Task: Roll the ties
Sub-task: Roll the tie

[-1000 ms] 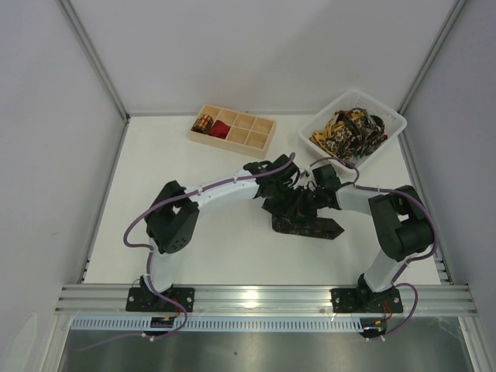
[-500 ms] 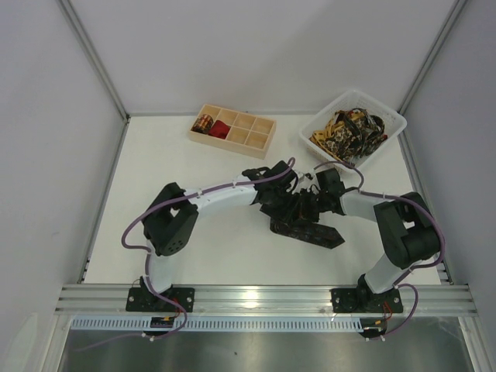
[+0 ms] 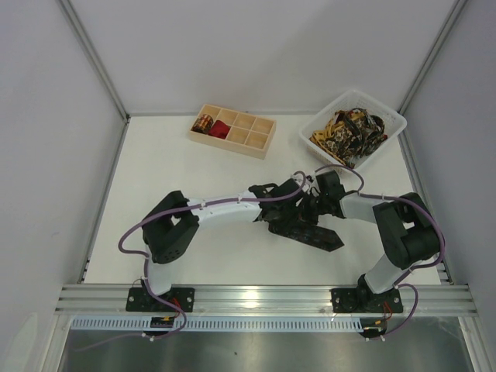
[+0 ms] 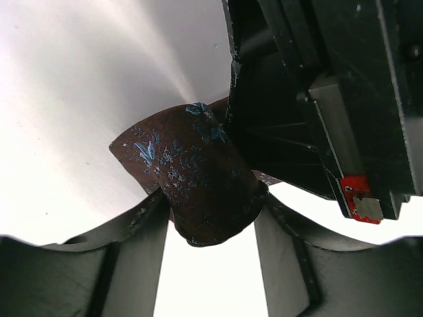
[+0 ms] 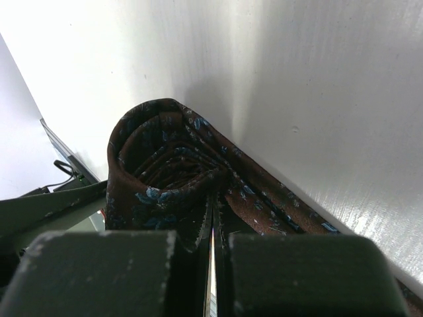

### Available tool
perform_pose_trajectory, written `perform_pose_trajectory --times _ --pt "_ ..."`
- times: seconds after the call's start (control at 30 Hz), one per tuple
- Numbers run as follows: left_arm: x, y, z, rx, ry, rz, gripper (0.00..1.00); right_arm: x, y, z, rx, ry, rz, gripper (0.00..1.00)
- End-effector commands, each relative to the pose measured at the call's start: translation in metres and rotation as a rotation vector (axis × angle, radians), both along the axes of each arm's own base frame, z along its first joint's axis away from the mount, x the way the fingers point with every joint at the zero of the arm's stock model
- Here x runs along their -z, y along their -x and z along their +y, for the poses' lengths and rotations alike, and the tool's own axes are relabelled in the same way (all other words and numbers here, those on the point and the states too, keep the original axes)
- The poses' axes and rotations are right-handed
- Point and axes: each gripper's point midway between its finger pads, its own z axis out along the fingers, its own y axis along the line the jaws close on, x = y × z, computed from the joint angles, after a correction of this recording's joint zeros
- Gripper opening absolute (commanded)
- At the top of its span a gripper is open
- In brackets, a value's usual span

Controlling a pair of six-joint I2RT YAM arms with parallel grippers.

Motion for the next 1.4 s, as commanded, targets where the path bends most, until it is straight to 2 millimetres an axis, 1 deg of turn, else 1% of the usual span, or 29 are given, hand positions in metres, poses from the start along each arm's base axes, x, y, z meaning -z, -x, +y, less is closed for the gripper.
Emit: perform_pose_trajectory --times 0.0,0.1,0.2,0.23,0.47,0.5,0.53,0.57,0.6,0.67,0.7,0.73,0.87,0.9,1.03,1.2,1.27,1.3,1.33,1.37 --pt "0.001 -0.006 0.000 -0.012 -0.012 -0.090 0.55 -0.019 0.003 0.016 -0.044 -0.079 -0.032 0.00" --pt "0.008 -0.010 0.012 -0.037 -0.059 -0.148 0.51 -0.019 0.002 0.015 -0.042 -0.073 -0.034 0.00" --pt "0.008 -0.011 0.014 -0.052 -0.061 -0.182 0.42 -0.019 0.002 0.015 -0.043 -0.070 -0.034 0.00" --pt "0.011 -0.011 0.017 -0.058 -0.061 -0.186 0.38 -0.019 0.003 0.014 -0.041 -0.066 -0.030 0.00" --pt "0.016 -0.008 0.022 -0.066 -0.091 -0.234 0.28 -0.017 0.003 0.012 -0.037 -0.044 -0.032 0.00" --pt "0.018 -0.007 0.024 -0.066 -0.104 -0.236 0.26 -0.017 0.004 0.011 -0.039 -0.040 -0.031 0.00" --pt "0.019 -0.007 0.026 -0.071 -0.112 -0.237 0.22 -0.019 0.003 0.011 -0.039 -0.038 -0.036 0.00" --pt "0.020 -0.006 0.027 -0.073 -0.113 -0.237 0.21 -0.019 0.002 0.010 -0.038 -0.030 -0.044 0.00" --pt "0.024 -0.004 0.031 -0.072 -0.122 -0.236 0.21 -0.019 0.003 0.008 -0.041 -0.015 -0.044 0.00" --pt "0.025 -0.003 0.032 -0.072 -0.123 -0.243 0.20 -0.019 0.001 0.003 -0.032 0.022 -0.061 0.00" --pt "0.027 -0.002 0.034 -0.072 -0.130 -0.241 0.19 -0.017 0.004 -0.002 -0.026 0.047 -0.049 0.00" --pt "0.027 -0.001 0.034 -0.073 -0.134 -0.247 0.18 -0.015 0.002 -0.007 -0.018 0.075 -0.062 0.00" --pt "0.026 -0.002 0.035 -0.068 -0.150 -0.260 0.17 -0.013 0.004 -0.017 0.002 0.091 -0.065 0.00" --pt "0.025 -0.002 0.035 -0.068 -0.152 -0.261 0.17 -0.015 0.003 -0.019 0.005 0.086 -0.074 0.00" --pt "0.024 -0.002 0.036 -0.063 -0.167 -0.269 0.16 -0.011 0.001 -0.028 0.018 0.109 -0.073 0.00" --pt "0.023 -0.004 0.039 -0.056 -0.231 -0.294 0.14 0.004 0.003 -0.040 0.040 0.120 -0.045 0.00" --pt "0.023 -0.004 0.037 -0.046 -0.255 -0.306 0.14 0.010 0.004 -0.040 0.039 0.112 -0.032 0.00" --pt "0.023 -0.004 0.039 -0.040 -0.279 -0.309 0.14 0.013 0.006 -0.041 0.038 0.113 -0.021 0.00" --pt "0.028 -0.003 0.039 -0.029 -0.304 -0.307 0.14 0.017 0.007 -0.041 0.035 0.108 -0.008 0.00" --pt "0.026 -0.005 0.036 -0.025 -0.309 -0.315 0.13 0.018 0.005 -0.041 0.037 0.104 -0.008 0.00"
